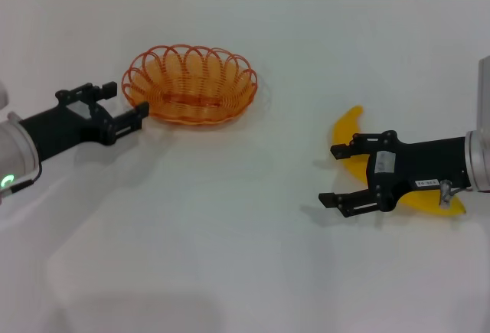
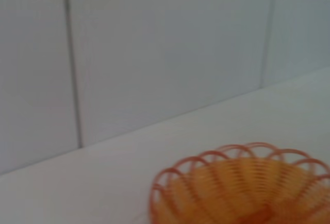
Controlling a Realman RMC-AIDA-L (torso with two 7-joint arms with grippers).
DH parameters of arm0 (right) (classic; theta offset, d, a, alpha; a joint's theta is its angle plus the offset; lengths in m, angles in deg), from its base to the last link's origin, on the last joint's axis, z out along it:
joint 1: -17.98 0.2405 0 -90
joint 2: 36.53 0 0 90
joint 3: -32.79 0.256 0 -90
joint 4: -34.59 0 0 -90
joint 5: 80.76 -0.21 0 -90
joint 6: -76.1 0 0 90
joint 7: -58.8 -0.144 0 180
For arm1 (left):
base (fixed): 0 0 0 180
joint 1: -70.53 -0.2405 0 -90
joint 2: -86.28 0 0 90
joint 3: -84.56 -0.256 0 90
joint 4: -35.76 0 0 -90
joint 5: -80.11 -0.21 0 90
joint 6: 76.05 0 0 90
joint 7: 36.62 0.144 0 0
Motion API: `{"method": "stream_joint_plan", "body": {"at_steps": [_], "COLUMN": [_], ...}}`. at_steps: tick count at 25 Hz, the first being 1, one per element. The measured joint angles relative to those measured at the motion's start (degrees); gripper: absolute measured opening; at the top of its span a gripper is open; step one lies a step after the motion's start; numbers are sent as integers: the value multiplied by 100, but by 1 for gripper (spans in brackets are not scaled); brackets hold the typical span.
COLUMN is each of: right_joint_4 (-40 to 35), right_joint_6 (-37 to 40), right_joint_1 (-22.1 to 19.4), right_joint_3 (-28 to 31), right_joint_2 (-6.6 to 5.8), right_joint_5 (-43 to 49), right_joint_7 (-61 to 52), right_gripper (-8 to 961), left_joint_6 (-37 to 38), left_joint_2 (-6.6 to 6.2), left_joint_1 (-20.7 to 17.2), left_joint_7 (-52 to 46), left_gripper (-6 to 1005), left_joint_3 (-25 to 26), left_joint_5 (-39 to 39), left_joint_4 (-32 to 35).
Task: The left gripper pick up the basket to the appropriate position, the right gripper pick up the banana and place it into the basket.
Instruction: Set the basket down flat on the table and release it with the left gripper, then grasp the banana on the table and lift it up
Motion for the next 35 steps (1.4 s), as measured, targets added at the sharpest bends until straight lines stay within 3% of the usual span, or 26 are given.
{"method": "stream_joint_plan", "body": {"at_steps": [4,13,19,24,35], "right_joint_4": [-58,-1128,-2181,-3076,-3465], "right_joint_6": [-1,-56,-296,-346,-297], "right_joint_1": [9,-272,-462,-480,-447], "right_joint_3": [-13,-103,-743,-1506,-1845], "right_joint_2": [2,22,50,52,50], "right_joint_5": [-64,209,1007,2411,3335], "right_joint_7": [-16,-790,-1958,-3433,-4233], "right_gripper": [861,860,860,859,858], "left_joint_6": [313,765,794,797,772], "left_joint_2": [-17,-105,-126,-129,-91], "left_joint_1": [-390,-633,-693,-717,-709], "left_joint_7": [-5,-124,-137,-130,-111], "left_gripper": [693,687,684,682,681], "left_joint_3": [-125,-66,-59,-63,-58], "left_joint_5": [1,-134,-275,-351,-425], "left_joint_4": [329,347,343,313,348]}}
